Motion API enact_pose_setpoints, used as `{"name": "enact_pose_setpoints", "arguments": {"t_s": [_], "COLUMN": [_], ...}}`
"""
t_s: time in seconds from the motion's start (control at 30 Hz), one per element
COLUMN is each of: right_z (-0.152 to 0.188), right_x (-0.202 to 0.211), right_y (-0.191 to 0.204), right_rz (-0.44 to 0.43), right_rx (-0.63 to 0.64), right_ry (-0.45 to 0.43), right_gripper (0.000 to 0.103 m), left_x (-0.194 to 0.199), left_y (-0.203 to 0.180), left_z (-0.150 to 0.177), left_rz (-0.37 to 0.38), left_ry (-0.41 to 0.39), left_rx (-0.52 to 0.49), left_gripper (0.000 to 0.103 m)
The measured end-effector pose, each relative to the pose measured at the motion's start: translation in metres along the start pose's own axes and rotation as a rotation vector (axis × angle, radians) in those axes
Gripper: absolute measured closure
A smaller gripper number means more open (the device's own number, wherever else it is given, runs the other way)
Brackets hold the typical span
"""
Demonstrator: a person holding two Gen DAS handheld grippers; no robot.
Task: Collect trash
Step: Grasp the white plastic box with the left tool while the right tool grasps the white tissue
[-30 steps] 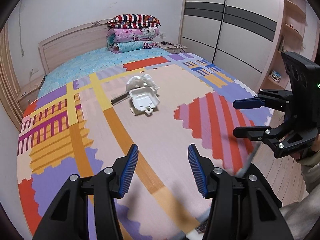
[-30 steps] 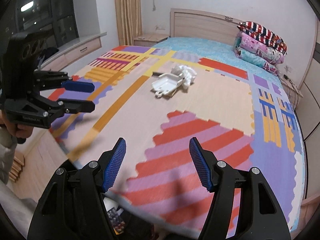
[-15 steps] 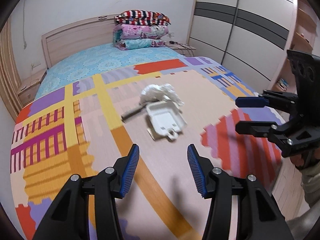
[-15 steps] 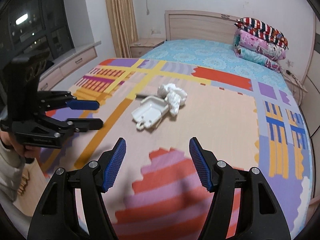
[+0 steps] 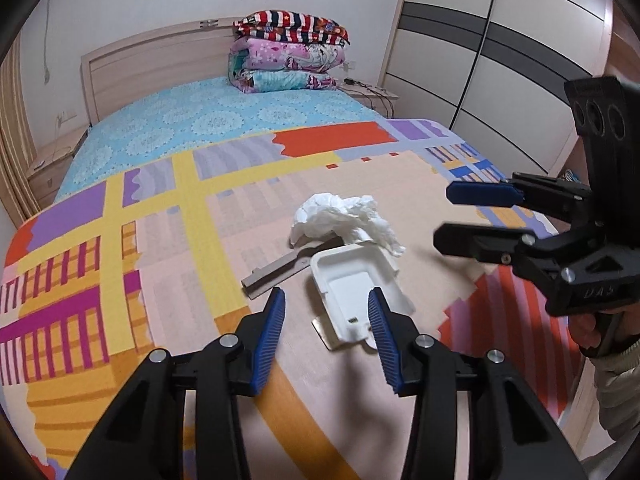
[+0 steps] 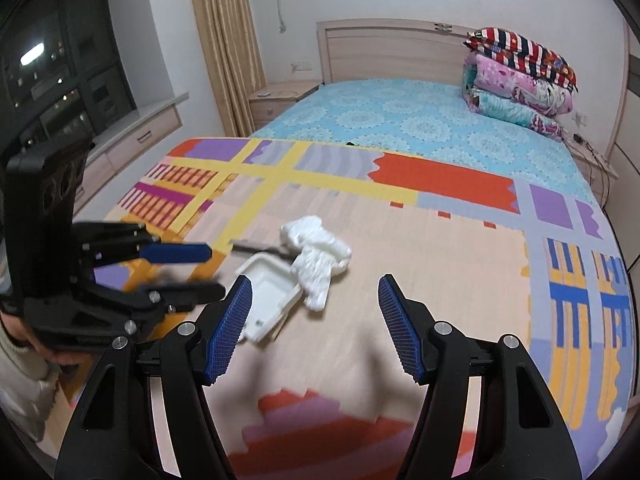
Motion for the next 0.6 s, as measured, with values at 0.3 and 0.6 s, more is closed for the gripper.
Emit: {"name": "enact_pose_setpoints", "arguments": {"t_s": [0.3,0.6], "right_z": [-0.014,-0.011], "right_x": [-0.034,-0.054], "right_y": [-0.014,-0.023], "right_rz": [-0.041,-0.072], "right_rx": [-0.077,-0.142], "right_ry": [0.035,0.084], "right_gripper": [0.054,0.087], "left_x": [-0.024,-0.03], "left_y": [0.009,0.01], "left_z": [0.002,-0.001], "left_rz": [-0.003,-0.001], "left_ry": [0.027,0.018], "left_rx": [0.037,0.043], "left_gripper": [0.07,0.089]}}
Point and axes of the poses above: each gripper's, at about its wrist camera, not at the fingertips, and x roughly against the way its jaws point, y to its left, z to its underside, the point moved 2 cm from there along -x, roughly the way its jaws point, and after that the axes turned 5 degrees about -x, right-handed, at the moved point
